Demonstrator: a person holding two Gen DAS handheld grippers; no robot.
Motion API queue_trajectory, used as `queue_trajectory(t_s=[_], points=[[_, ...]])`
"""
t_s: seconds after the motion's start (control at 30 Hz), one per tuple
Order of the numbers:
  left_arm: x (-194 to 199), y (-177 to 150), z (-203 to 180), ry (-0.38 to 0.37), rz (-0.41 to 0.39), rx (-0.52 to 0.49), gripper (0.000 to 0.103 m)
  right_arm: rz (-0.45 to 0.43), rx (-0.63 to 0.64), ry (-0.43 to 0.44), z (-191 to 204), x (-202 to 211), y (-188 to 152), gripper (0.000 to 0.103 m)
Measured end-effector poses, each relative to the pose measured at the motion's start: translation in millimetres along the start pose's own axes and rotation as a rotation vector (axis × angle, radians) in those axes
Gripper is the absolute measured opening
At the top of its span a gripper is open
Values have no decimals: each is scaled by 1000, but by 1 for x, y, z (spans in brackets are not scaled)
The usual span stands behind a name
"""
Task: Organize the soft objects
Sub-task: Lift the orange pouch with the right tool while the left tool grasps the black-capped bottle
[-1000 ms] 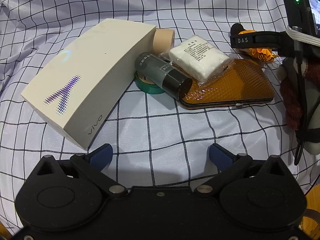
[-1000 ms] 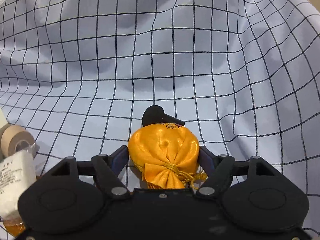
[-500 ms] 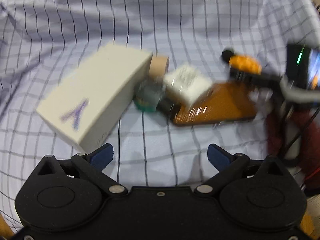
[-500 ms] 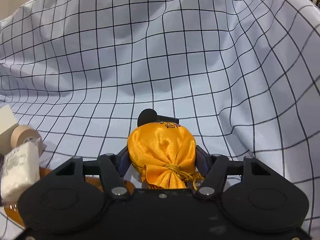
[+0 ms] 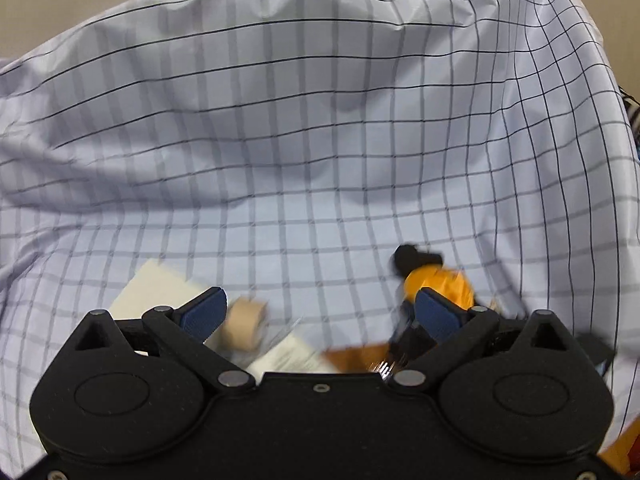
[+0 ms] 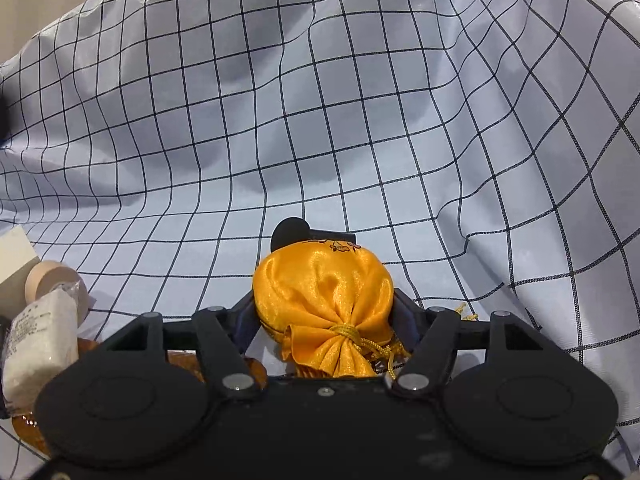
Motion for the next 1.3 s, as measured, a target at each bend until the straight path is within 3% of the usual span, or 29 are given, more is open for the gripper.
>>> queue_trajectory(t_s=[0.27,0.53,0.8,1.13,1.3], points=[[-64,30,-55,-33,90,-73,97,10,32,-28,3,-4,-1,67],[-134,20,-72,-57,293,-58,97,20,5,-28,-1,-4,-4,67],[-150,21,-77,-88,300,-104,97,23,21,-29,1,-7,-4,67],[-176,23,-104,-52,330,-253,97,23,27,-36,4,-8,-9,67],[-189,20,-113,-54,362,-240,79,23,26,-36,4,-7,-11,67]])
Point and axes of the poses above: each gripper's, at about its wrist camera, not at the fingertips, and x roughly against the way its jaws point, z to its left, y to its top, the point moved 7 cm from there along -x, roughly the way its jaws point
